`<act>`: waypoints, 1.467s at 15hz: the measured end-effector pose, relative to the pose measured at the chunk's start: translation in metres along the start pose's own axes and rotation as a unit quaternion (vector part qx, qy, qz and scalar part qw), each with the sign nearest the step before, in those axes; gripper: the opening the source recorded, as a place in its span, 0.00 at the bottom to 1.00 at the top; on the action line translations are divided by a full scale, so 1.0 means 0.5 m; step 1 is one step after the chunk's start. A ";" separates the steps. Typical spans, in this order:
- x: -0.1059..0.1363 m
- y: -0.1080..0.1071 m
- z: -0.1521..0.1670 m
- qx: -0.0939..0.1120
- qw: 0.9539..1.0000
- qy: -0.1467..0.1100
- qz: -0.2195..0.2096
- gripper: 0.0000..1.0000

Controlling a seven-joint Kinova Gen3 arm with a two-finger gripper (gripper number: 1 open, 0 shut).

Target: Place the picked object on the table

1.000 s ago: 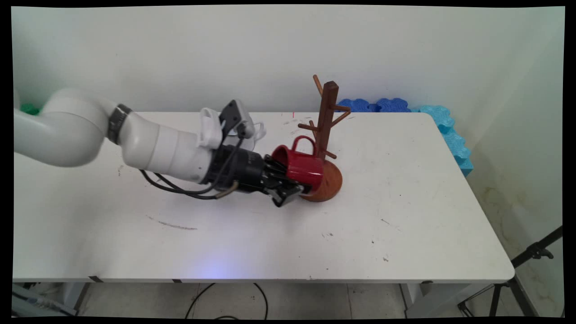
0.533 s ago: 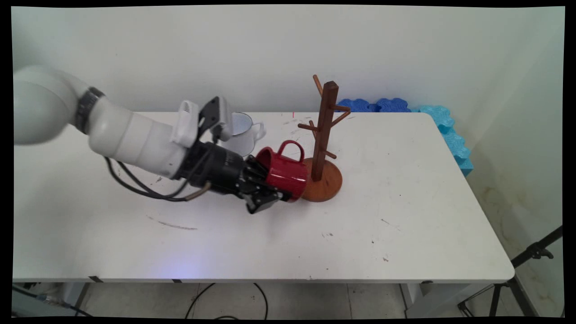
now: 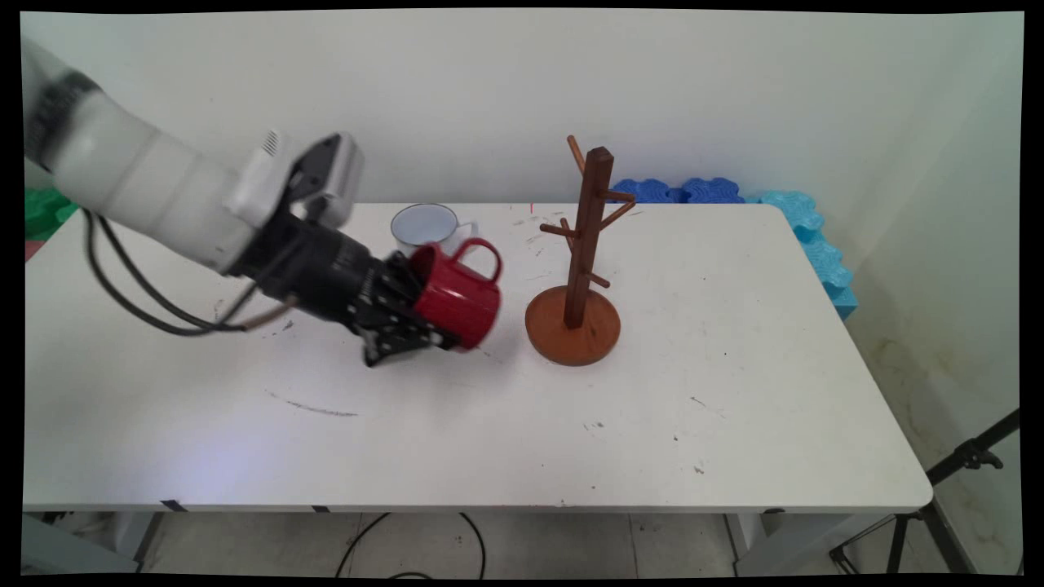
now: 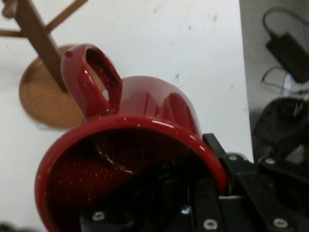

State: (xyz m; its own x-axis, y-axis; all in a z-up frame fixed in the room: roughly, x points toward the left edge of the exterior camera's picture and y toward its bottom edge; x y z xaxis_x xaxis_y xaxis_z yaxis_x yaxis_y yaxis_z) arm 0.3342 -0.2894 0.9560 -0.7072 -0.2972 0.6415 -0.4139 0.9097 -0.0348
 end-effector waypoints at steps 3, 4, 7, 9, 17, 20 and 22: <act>-0.013 -0.028 -0.051 0.013 0.999 -0.047 0.008 0.00; -0.017 -0.033 -0.059 0.016 0.998 -0.059 0.011 0.00; -0.019 -0.042 -0.067 0.019 0.995 -0.094 0.022 0.00; -0.016 -0.044 -0.058 0.013 0.993 -0.116 0.030 0.00; -0.011 -0.045 0.041 -0.004 0.980 -0.190 0.052 0.00; -0.016 -0.047 0.084 -0.004 0.976 -0.213 0.054 0.00; -0.021 -0.048 0.111 -0.003 0.972 -0.227 0.054 0.00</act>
State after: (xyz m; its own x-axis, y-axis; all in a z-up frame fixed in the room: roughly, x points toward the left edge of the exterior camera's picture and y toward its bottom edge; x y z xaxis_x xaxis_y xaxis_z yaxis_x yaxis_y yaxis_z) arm 0.3198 -0.3244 0.9076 -0.9269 -0.2966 0.2302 -0.3212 0.9439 -0.0771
